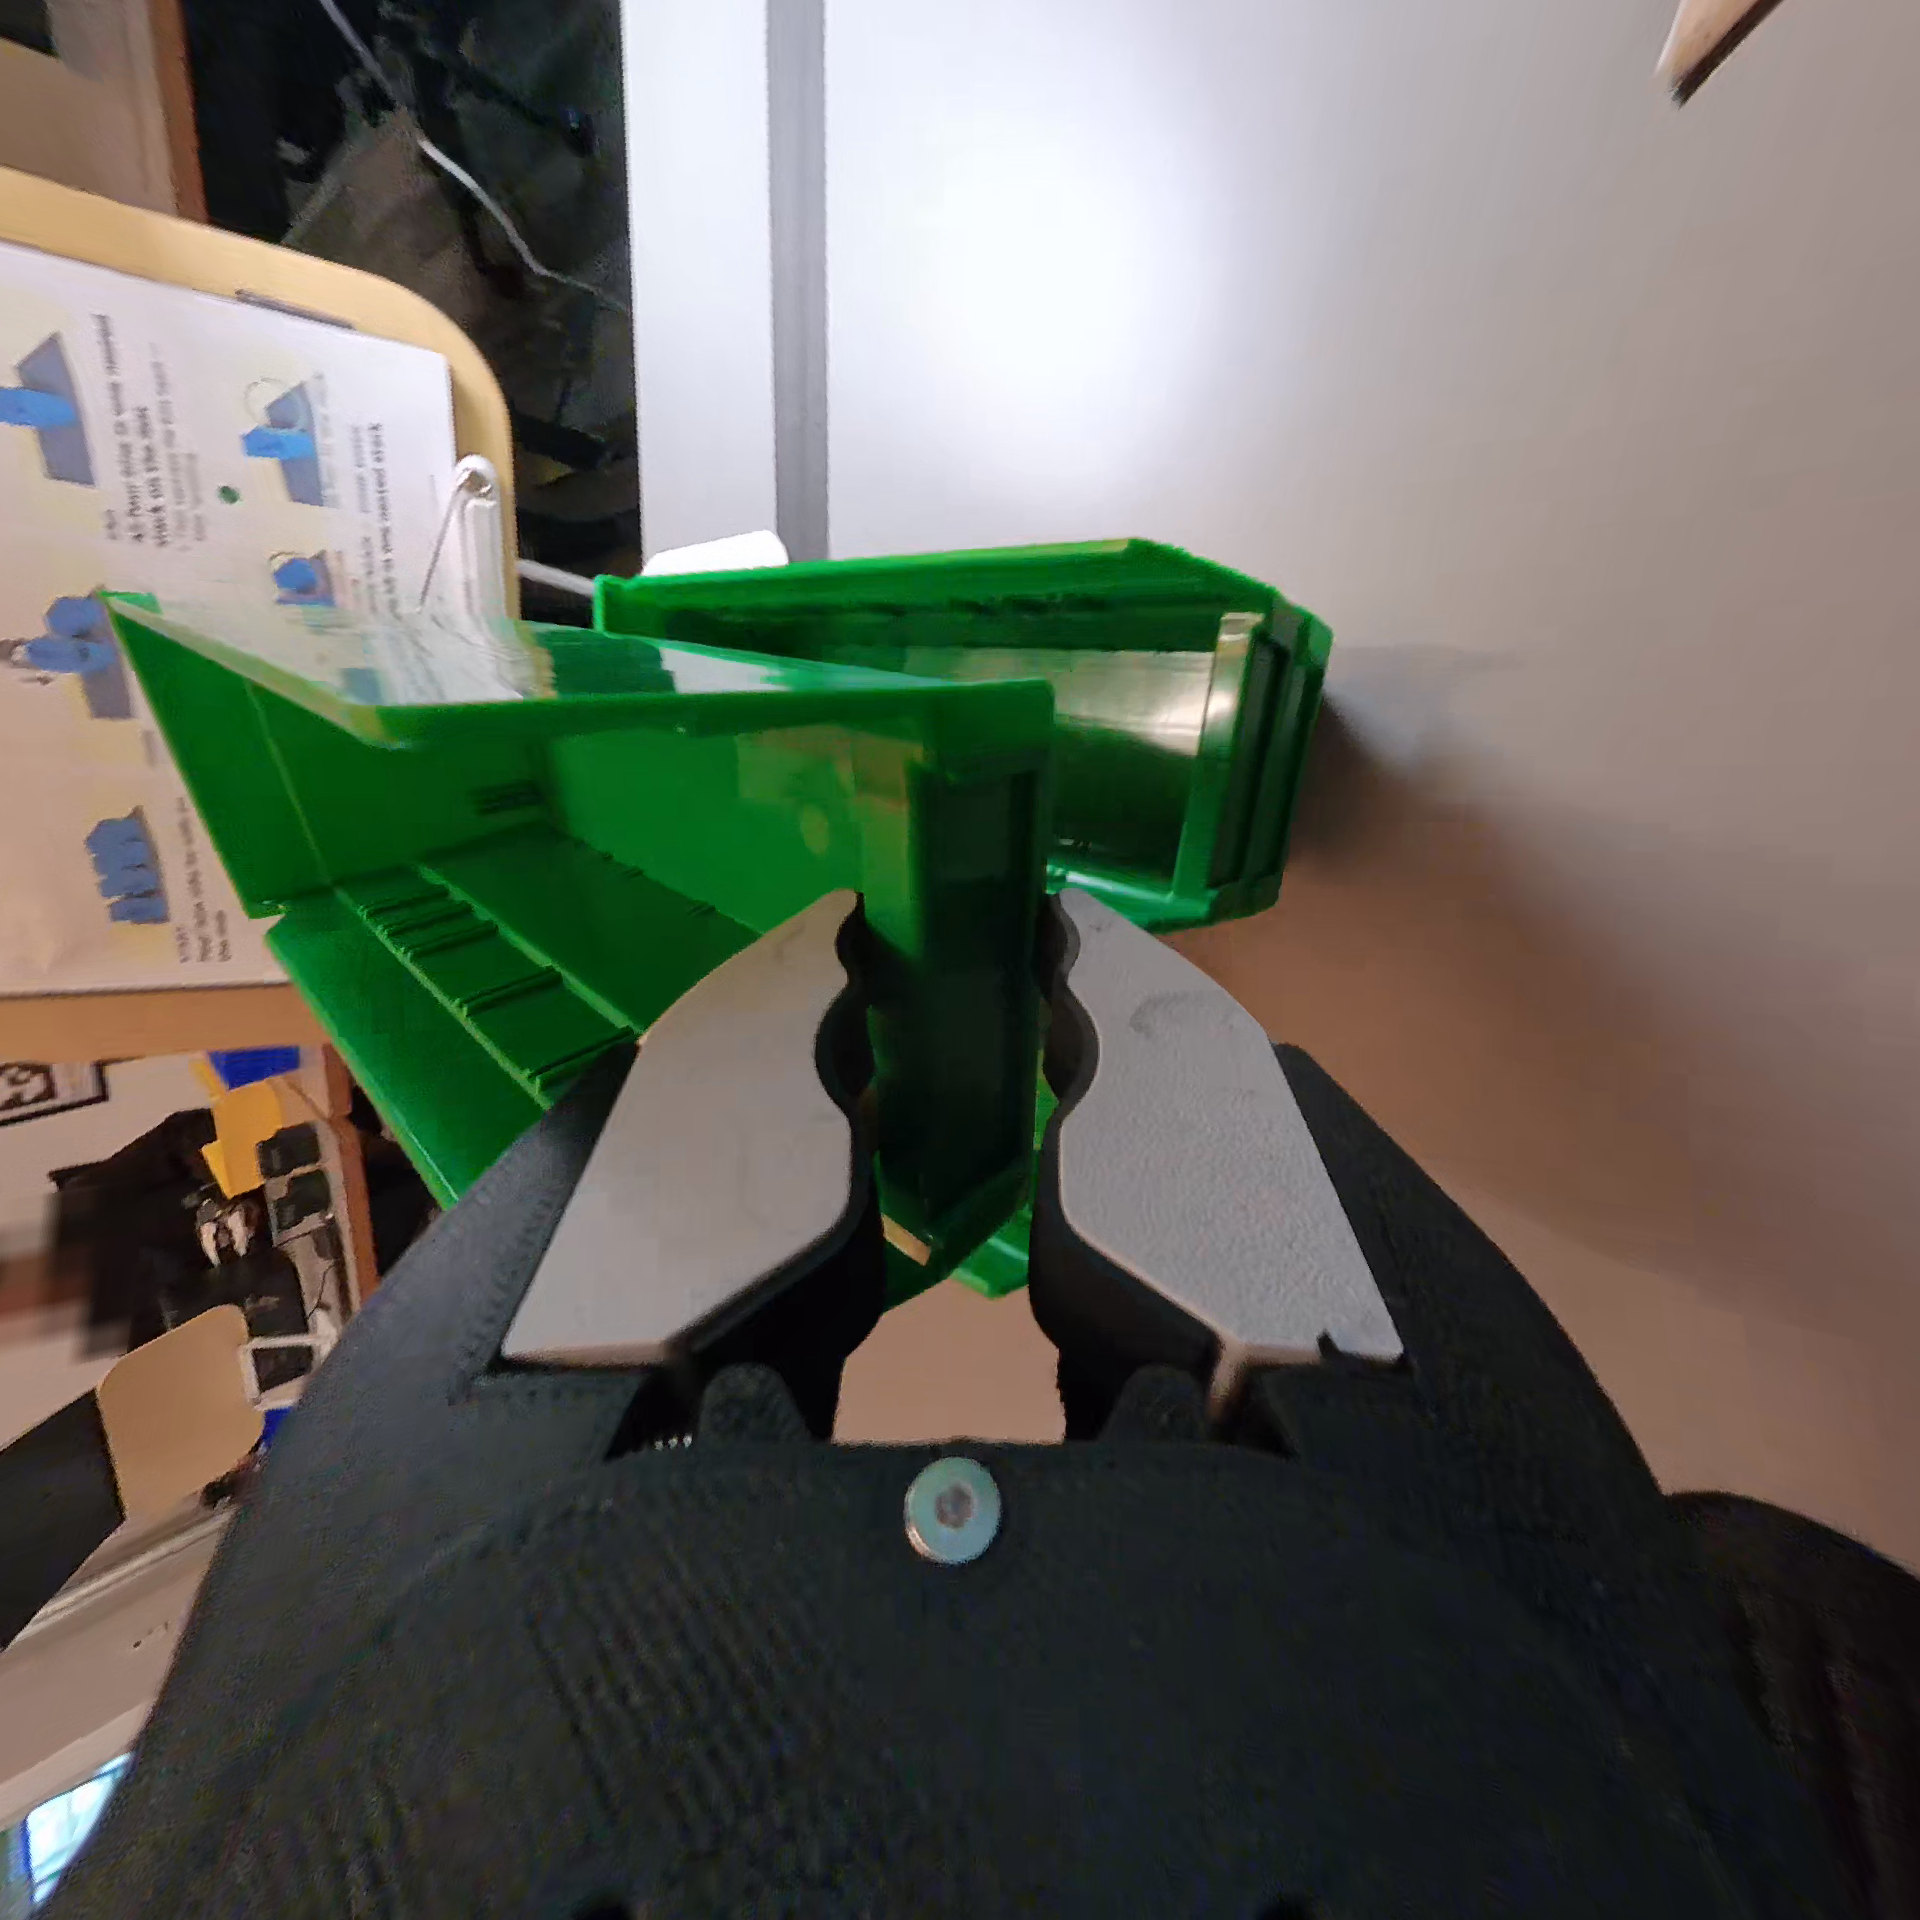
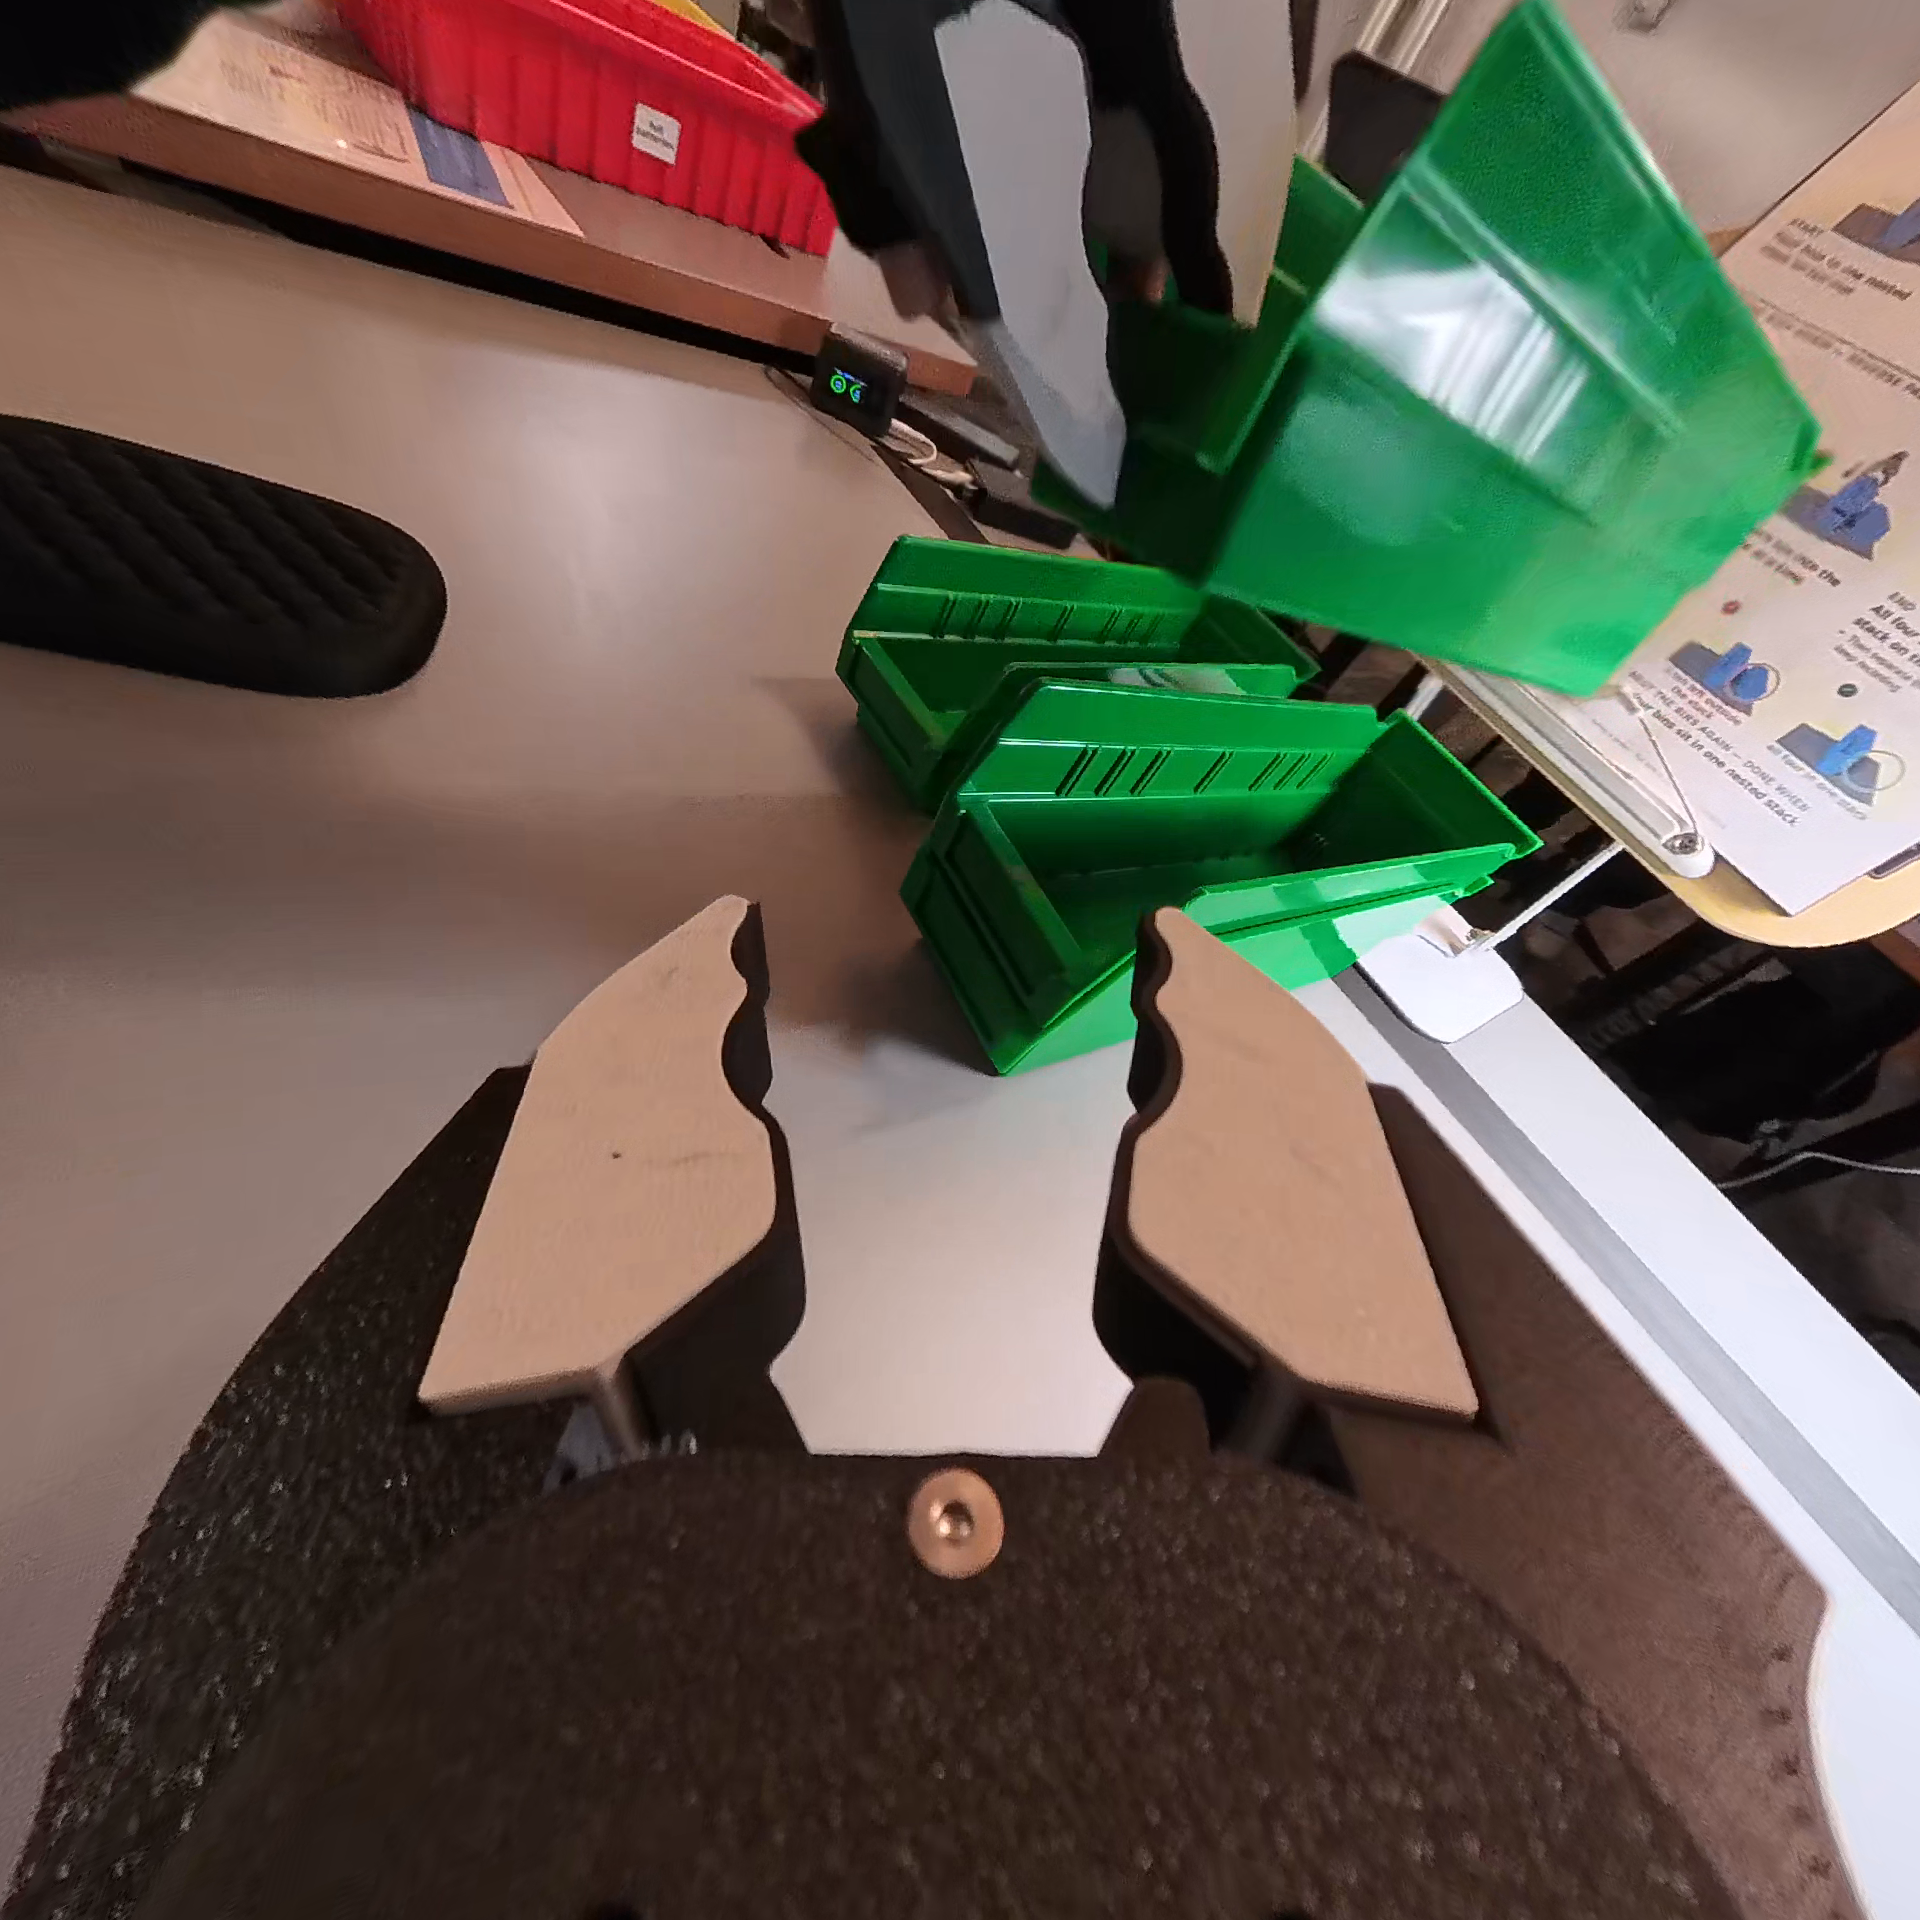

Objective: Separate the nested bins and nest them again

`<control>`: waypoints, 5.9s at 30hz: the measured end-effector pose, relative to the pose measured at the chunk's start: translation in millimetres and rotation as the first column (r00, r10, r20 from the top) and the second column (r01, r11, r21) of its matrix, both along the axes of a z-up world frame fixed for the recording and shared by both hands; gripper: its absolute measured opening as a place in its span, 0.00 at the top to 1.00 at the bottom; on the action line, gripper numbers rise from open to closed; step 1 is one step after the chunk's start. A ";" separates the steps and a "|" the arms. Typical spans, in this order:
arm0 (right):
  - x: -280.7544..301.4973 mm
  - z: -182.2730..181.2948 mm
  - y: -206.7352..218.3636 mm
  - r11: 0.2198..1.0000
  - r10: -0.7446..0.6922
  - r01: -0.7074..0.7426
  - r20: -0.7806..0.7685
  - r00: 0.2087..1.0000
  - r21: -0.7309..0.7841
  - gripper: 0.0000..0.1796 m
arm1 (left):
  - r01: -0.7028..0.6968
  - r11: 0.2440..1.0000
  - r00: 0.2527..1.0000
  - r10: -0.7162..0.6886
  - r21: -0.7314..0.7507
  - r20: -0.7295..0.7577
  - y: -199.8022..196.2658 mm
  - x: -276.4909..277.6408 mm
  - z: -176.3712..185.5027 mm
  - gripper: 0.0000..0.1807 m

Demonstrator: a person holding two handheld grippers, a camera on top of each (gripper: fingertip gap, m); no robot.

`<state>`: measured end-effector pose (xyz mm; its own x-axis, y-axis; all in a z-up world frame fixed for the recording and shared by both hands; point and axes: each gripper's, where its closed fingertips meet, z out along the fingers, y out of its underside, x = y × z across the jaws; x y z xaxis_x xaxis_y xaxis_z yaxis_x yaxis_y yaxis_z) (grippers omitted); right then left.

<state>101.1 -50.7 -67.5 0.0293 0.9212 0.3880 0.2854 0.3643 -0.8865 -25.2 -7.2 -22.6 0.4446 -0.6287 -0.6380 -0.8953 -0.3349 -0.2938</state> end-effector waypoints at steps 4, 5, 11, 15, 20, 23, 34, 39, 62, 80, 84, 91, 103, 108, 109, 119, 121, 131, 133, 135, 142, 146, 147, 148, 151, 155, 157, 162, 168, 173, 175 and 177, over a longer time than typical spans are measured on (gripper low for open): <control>4.0 1.2 0.6 1.000 -0.008 0.008 -0.011 1.000 -0.016 0.63 | -0.062 0.998 0.998 0.063 0.034 -0.029 -8.5 -27.8 10.9 0.83; 4.6 1.2 0.6 1.000 -0.010 0.010 -0.012 1.000 -0.019 0.63 | -0.079 0.996 0.996 0.081 0.035 -0.044 -9.9 -35.9 9.8 0.83; 9.1 0.2 0.2 1.000 -0.019 0.019 -0.018 1.000 -0.023 0.63 | -0.176 0.984 0.977 0.178 0.026 -0.114 -17.6 -85.5 -9.4 0.83; 15.4 -0.7 3.8 0.999 -0.033 0.032 -0.018 0.999 -0.032 0.63 | -0.234 0.971 0.954 0.239 0.049 -0.181 -19.9 -127.4 -25.7 0.83; 27.6 -4.1 9.8 0.997 -0.058 0.057 -0.016 0.998 -0.050 0.63 | -0.293 0.954 0.923 0.301 0.069 -0.240 -22.3 -186.1 -53.1 0.83; 36.0 -5.1 14.5 0.995 -0.079 0.078 -0.019 0.997 -0.057 0.63 | -0.304 0.951 0.914 0.307 0.051 -0.266 -26.1 -219.8 -77.6 0.83; 49.4 1.1 25.7 0.991 -0.114 0.110 -0.042 0.993 -0.082 0.63 | -0.182 0.983 0.966 0.174 -0.024 -0.193 -32.6 -228.2 -166.3 0.82; 46.3 0.8 22.6 0.992 -0.106 0.103 -0.043 0.993 -0.077 0.63 | -0.085 0.996 0.979 0.083 -0.001 -0.185 -26.0 -202.1 -175.5 0.82; 30.2 1.6 13.0 0.995 -0.072 0.070 -0.036 0.997 -0.064 0.64 | 0.208 0.977 0.961 -0.194 0.053 -0.195 -35.9 -110.6 -191.8 0.81; 9.5 -12.3 12.9 0.999 -0.054 0.054 0.055 0.997 0.007 0.64 | 0.032 0.995 0.986 -0.017 0.093 -0.164 -41.5 -123.9 -191.1 0.82; -1.4 -23.7 18.3 0.997 -0.051 0.043 0.132 0.990 0.064 0.64 | -0.044 0.993 0.985 0.061 0.107 -0.159 -39.2 -123.1 -191.2 0.82; -30.1 -56.1 43.2 0.973 -0.064 -0.018 0.341 0.938 0.232 0.65 | -0.085 0.986 0.980 0.108 0.142 -0.165 -29.9 -122.5 -190.6 0.82; -65.1 -87.0 75.1 0.892 -0.123 -0.201 0.646 0.753 0.404 0.73 | -0.008 0.972 0.990 -0.025 0.235 0.137 -53.3 -97.1 -145.9 0.72; -69.9 -109.9 90.1 0.896 -0.173 -0.219 0.756 0.632 0.387 0.76 | -0.038 0.964 0.887 -0.089 0.265 0.454 -64.6 -54.8 -126.9 0.74; -71.7 -113.2 91.0 0.899 -0.166 -0.221 0.763 0.625 0.377 0.78 | -0.040 0.967 0.854 -0.098 0.252 0.511 -66.0 -45.2 -129.3 0.75; -71.9 -100.9 75.9 0.943 -0.046 -0.231 0.784 0.619 0.239 0.83 | -0.115 0.987 0.632 -0.014 0.112 0.775 -38.2 27.4 -148.0 0.81; -71.2 -96.6 72.2 0.946 -0.030 -0.236 0.784 0.620 0.224 0.83 | -0.146 0.985 0.586 0.015 0.088 0.811 -24.6 38.1 -144.8 0.81; -57.9 -87.6 59.7 0.939 0.001 -0.278 0.807 0.590 0.202 0.85 | -0.225 0.972 0.598 0.079 0.072 0.798 1.6 58.9 -157.2 0.89; -56.9 -85.8 60.0 0.937 0.005 -0.285 0.806 0.591 0.204 0.85 | -0.226 0.970 0.599 0.069 0.086 0.798 0.1 61.5 -156.9 0.91; -54.4 -84.6 59.2 0.940 0.024 -0.290 0.814 0.580 0.179 0.85 | -0.221 0.974 0.540 0.082 0.048 0.838 -1.6 67.4 -157.3 0.94; -49.4 -80.7 62.3 0.934 0.032 -0.308 0.818 0.574 0.180 0.85 | -0.202 0.979 0.485 0.082 0.020 0.871 1.8 75.5 -157.9 0.95; -48.6 -80.4 61.2 0.934 0.043 -0.311 0.811 0.583 0.174 0.85 | -0.197 0.980 0.466 0.085 0.010 0.881 0.9 76.5 -157.9 0.95; -48.8 -80.6 61.7 0.932 0.040 -0.313 0.808 0.588 0.181 0.85 | -0.196 0.981 0.470 0.088 0.006 0.878 1.1 76.2 -158.5 0.95; -49.0 -81.9 62.0 0.932 0.037 -0.312 0.806 0.591 0.186 0.85 | -0.195 0.981 0.474 0.091 0.004 0.876 1.3 75.6 -159.4 0.96; -48.2 -86.7 62.0 0.927 0.024 -0.316 0.810 0.586 0.202 0.85 | -0.187 0.982 0.491 0.097 -0.005 0.866 1.2 73.8 -163.3 0.96; -49.3 -83.4 60.6 0.933 0.041 -0.307 0.792 0.609 0.187 0.86 | -0.187 0.982 0.497 0.097 -0.002 0.862 0.1 71.8 -160.2 0.96; -49.2 -83.9 59.2 0.933 0.053 -0.314 0.791 0.609 0.179 0.86 | -0.185 0.983 0.500 0.098 -0.004 0.860 -0.3 71.8 -161.2 0.96; -50.5 -83.7 60.5 0.934 0.078 -0.322 0.797 0.599 0.151 0.86 | -0.187 0.982 0.500 0.099 -0.005 0.861 1.8 72.4 -162.9 0.96; -52.2 -80.8 61.5 0.932 0.091 -0.334 0.799 0.594 0.142 0.86 | -0.181 0.983 0.471 0.105 -0.021 0.876 2.7 72.3 -163.0 0.96; -48.2 -74.7 62.9 0.935 0.107 -0.333 0.797 0.595 0.123 0.90 | -0.177 0.984 0.467 0.109 -0.028 0.878 3.6 75.3 -162.5 0.96; -63.9 -29.7 54.3 0.939 0.166 -0.321 0.659 0.734 0.121 0.97 | -0.200 0.967 0.500 0.237 -0.155 0.833 4.0 68.0 -186.1 0.96; -64.1 13.6 51.1 0.918 0.107 -0.316 0.621 0.777 0.238 1.00 | -0.194 0.977 0.473 0.169 -0.085 0.865 5.0 67.9 -173.2 0.96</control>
